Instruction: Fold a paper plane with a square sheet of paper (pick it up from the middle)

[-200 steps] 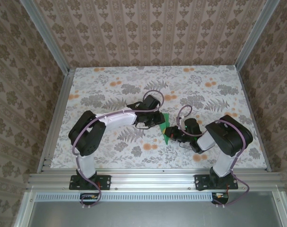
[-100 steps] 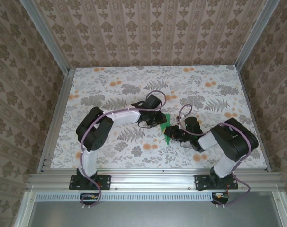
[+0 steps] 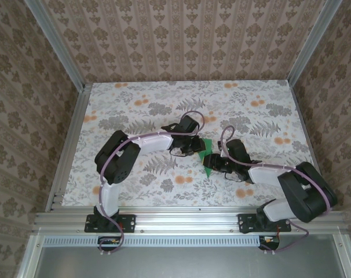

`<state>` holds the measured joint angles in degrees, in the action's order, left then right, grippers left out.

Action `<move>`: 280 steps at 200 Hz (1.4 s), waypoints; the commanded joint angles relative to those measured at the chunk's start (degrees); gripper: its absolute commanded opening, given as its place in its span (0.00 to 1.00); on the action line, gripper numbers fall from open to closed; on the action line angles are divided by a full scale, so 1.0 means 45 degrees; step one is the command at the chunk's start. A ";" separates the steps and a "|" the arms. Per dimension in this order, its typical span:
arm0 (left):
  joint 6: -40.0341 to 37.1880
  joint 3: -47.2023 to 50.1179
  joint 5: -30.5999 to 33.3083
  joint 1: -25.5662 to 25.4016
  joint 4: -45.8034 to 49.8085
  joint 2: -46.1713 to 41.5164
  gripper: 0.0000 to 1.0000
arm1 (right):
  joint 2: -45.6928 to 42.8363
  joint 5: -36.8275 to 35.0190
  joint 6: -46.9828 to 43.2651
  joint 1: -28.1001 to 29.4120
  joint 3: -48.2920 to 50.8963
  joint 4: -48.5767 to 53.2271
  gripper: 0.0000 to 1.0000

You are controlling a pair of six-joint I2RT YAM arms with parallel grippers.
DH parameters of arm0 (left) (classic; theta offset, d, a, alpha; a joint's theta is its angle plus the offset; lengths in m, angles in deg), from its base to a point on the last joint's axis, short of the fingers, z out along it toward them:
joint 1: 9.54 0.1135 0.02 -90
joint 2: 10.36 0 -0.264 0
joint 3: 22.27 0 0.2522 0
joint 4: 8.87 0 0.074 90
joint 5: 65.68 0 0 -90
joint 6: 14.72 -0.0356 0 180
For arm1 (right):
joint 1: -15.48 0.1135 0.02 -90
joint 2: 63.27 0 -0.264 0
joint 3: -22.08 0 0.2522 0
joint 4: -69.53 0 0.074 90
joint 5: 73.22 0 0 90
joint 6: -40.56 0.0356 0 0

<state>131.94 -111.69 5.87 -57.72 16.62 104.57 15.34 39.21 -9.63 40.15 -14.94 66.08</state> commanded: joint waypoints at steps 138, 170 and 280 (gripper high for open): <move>-0.0289 -0.0746 -0.0685 0.0063 -0.0242 0.0533 0.27 | 0.0733 -0.8109 -0.5181 0.4096 -0.2531 0.4532 0.47; -0.0275 -0.0785 -0.0704 0.0073 -0.0209 0.0572 0.27 | 0.1201 -0.8435 -0.5236 0.4238 -0.2682 0.4497 0.40; -0.0196 -0.0406 -0.0396 0.0217 -0.0053 -0.0438 0.28 | 0.0315 -0.7337 -0.4614 0.4045 -0.1522 0.3222 0.00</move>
<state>131.75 -113.48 3.53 -57.11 15.59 105.88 18.42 2.64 -31.53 58.88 -23.64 83.68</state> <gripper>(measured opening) 0.271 0.050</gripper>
